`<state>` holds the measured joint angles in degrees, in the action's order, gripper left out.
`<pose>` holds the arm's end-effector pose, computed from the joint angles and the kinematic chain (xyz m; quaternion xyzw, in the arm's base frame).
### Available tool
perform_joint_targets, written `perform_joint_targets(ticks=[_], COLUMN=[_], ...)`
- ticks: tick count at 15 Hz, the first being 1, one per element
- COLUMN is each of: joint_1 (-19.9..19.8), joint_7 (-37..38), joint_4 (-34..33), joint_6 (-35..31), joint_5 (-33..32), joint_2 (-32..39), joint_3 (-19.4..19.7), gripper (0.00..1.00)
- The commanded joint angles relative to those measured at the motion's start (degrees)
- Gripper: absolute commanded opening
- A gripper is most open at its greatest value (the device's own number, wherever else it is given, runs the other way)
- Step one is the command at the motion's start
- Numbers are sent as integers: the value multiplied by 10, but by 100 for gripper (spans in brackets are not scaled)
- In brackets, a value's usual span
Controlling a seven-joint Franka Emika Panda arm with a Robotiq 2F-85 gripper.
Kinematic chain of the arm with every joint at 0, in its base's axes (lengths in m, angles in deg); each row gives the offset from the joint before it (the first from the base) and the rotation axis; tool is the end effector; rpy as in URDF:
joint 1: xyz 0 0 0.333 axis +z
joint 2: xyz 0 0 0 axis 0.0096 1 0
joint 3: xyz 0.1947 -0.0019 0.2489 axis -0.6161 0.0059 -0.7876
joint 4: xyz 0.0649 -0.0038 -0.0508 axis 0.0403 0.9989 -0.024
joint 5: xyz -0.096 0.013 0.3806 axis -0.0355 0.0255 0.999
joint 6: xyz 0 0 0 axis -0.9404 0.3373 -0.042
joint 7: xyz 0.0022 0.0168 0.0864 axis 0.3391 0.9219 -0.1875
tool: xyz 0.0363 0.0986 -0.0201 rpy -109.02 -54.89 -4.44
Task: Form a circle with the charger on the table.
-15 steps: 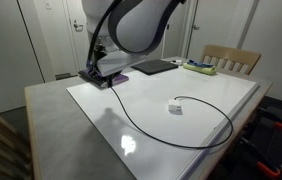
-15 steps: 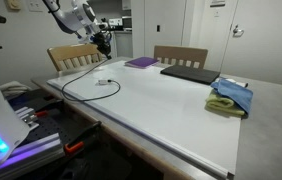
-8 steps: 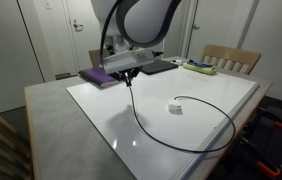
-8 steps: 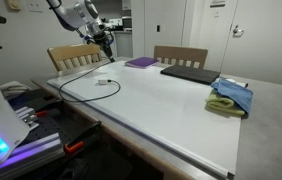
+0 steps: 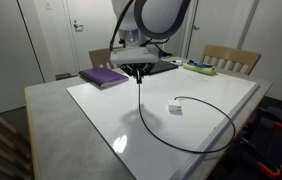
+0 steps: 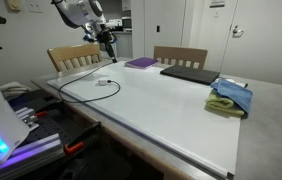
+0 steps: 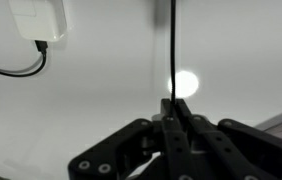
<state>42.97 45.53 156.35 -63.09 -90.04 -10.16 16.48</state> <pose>0.5482 0.2467 0.2164 0.9214 -0.3513 0.1288 0.1048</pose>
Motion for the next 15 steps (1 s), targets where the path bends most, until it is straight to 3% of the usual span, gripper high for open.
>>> perform_joint_targets(ticks=[1,5,10,15], joint_1=[-37,-45,-109,-177], joint_7=[21,61,166,265], joint_4=[-2,-15,-14,-2], joint_6=[6,40,118,122], joint_5=[-29,-33,-19,-26], joint_2=[-6,5,-8,-18], joint_3=[-39,-42,-69,-81], gripper=[7,2,2,2])
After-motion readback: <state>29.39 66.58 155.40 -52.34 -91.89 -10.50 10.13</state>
